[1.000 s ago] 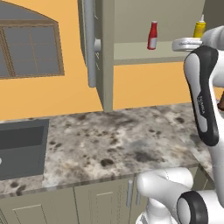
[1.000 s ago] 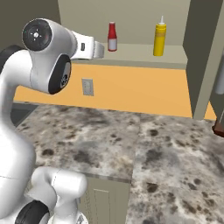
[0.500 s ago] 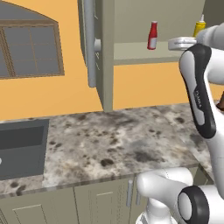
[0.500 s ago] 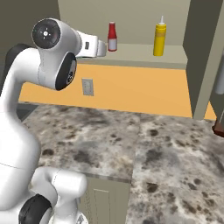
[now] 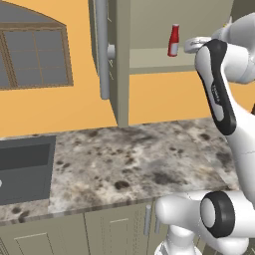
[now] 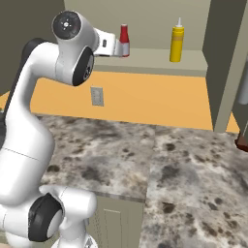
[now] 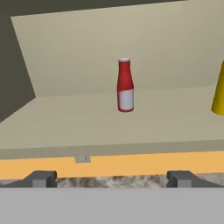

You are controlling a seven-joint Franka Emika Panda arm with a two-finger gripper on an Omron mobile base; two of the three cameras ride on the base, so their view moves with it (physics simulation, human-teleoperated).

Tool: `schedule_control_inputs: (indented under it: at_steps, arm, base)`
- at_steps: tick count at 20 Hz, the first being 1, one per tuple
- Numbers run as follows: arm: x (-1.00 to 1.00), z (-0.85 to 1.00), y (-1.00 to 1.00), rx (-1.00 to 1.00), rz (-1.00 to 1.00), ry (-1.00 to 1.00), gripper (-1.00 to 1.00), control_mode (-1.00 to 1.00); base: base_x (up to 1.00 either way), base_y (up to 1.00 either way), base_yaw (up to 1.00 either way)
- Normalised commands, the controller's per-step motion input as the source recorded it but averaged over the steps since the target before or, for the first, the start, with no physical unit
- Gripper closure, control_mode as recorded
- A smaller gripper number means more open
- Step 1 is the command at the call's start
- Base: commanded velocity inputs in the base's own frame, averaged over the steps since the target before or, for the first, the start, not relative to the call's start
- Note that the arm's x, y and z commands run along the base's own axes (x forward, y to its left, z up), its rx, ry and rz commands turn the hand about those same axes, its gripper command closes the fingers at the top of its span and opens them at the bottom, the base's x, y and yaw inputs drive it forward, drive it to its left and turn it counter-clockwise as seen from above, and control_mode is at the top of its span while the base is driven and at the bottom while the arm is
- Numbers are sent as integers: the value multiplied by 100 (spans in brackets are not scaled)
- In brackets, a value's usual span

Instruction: Move the ketchup and mustard from the cabinet to the dining counter.

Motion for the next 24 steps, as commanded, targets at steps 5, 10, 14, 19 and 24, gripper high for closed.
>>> schedule_control_inputs:
  at_steps: [5, 10, 14, 19, 24]
  arm:
    - [43, 0, -5, 0, 0, 0, -100, -100]
    - [39, 0, -10, 0, 0, 0, -100, -100]
    - [41, 0, -19, 0, 0, 0, -100, -100]
    - [40, 0, -2, 0, 0, 0, -100, -100]
    - [42, 0, 0, 0, 0, 0, -100, -100]
  base:
    - [0, 0, 0]
    - [0, 0, 0]
    - [0, 0, 0]
    - [0, 0, 0]
    - [0, 0, 0]
